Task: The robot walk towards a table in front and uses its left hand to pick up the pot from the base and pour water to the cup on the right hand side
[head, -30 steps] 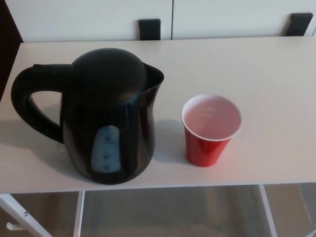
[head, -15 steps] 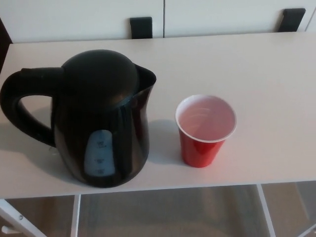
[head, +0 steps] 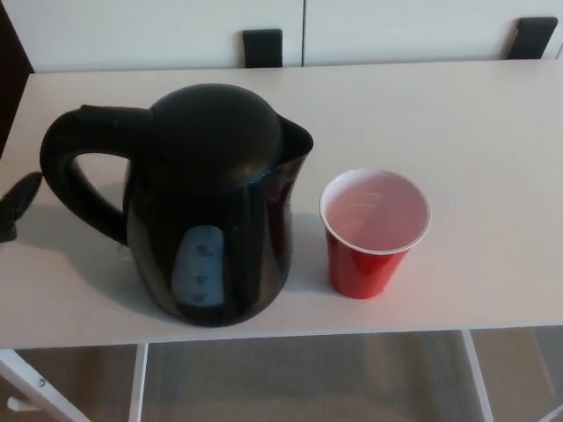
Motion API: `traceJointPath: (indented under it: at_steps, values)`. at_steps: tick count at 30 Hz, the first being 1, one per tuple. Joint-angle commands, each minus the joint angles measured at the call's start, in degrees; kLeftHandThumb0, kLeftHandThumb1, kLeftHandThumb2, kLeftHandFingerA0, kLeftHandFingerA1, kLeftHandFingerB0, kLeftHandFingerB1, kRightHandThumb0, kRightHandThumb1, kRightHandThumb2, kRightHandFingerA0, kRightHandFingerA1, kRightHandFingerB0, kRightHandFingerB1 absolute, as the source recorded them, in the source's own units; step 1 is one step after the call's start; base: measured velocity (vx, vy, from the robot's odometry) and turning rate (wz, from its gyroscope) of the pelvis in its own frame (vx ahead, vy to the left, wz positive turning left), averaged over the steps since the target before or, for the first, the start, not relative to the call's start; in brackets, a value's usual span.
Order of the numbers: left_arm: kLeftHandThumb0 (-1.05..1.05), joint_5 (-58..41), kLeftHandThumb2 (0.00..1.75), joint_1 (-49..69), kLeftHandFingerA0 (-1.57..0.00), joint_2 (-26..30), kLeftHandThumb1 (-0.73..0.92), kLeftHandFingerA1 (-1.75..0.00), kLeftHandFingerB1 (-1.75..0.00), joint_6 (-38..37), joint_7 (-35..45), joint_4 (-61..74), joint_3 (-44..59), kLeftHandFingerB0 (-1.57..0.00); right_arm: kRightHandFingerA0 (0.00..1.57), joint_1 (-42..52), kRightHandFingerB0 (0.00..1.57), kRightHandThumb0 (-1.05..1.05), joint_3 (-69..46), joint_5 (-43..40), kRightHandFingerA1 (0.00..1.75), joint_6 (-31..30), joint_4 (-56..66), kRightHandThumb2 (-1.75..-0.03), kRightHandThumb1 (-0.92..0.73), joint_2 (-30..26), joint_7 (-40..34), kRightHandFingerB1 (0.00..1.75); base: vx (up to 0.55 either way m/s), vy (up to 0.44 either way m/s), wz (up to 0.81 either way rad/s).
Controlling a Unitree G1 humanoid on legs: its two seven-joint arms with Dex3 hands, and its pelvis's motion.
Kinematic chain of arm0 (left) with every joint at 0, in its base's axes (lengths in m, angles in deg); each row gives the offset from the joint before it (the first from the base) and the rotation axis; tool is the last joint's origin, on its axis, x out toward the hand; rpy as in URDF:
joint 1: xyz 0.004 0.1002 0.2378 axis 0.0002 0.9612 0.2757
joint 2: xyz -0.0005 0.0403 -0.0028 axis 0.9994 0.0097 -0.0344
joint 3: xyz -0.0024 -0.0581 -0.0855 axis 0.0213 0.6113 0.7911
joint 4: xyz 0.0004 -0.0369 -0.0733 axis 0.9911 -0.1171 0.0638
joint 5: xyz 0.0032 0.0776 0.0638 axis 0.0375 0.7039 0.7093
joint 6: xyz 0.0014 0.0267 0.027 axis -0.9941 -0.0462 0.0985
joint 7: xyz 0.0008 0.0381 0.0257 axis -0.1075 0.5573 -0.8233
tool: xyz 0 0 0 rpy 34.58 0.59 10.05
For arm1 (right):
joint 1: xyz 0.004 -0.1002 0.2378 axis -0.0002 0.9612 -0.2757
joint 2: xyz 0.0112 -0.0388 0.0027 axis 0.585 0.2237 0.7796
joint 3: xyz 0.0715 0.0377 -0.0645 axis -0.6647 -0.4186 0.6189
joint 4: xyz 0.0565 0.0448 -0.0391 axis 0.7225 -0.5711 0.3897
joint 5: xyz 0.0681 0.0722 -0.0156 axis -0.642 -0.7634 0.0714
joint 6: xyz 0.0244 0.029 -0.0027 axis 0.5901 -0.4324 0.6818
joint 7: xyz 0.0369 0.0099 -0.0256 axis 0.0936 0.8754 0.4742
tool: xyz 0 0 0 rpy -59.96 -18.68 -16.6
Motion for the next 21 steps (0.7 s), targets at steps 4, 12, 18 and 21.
traceJointPath:
  at_steps: [4, 12, 18, 21]
  values:
    - [-0.26, 4.12, 0.87, -1.14, 0.00, -0.21, 0.34, -0.47, -0.47, -6.40, -1.50, -4.51, -0.98, 0.00, 0.39, -0.99, 0.25, -0.06, -0.50, -0.91, 0.60, 0.05, -1.48, -0.85, -0.39, -1.16, 0.47, 0.52, 0.00, 0.000, 0.00]
    - [-0.26, 3.71, 0.87, 0.44, 0.00, -1.00, 0.34, -0.47, -0.47, -4.81, -0.72, -2.95, -0.99, 0.00, 0.36, 0.74, 0.25, -0.08, 0.29, -0.77, 0.59, 0.42, 1.85, -0.85, -0.39, -0.29, 0.93, 0.53, 0.00, 0.000, 0.00]
    - [-0.25, 2.83, 0.87, 1.15, 0.00, -1.20, 0.35, -0.47, -0.47, -4.76, 0.04, -2.20, -0.48, 0.00, 0.36, -0.42, 0.25, -0.06, 0.06, -0.88, 0.59, 0.25, -0.48, -0.84, -0.38, -0.86, 0.58, 0.53, 0.00, 0.000, 0.00]
    - [-0.25, 2.16, 0.88, 4.16, 0.00, 0.03, 0.37, -0.47, -0.47, -6.31, 1.62, 0.10, 0.80, 0.00, 0.40, -0.90, 0.26, -0.05, -0.01, -0.87, 0.61, 0.05, -0.38, -0.84, -0.38, -0.81, -0.27, 0.53, 0.00, 0.000, 0.00]
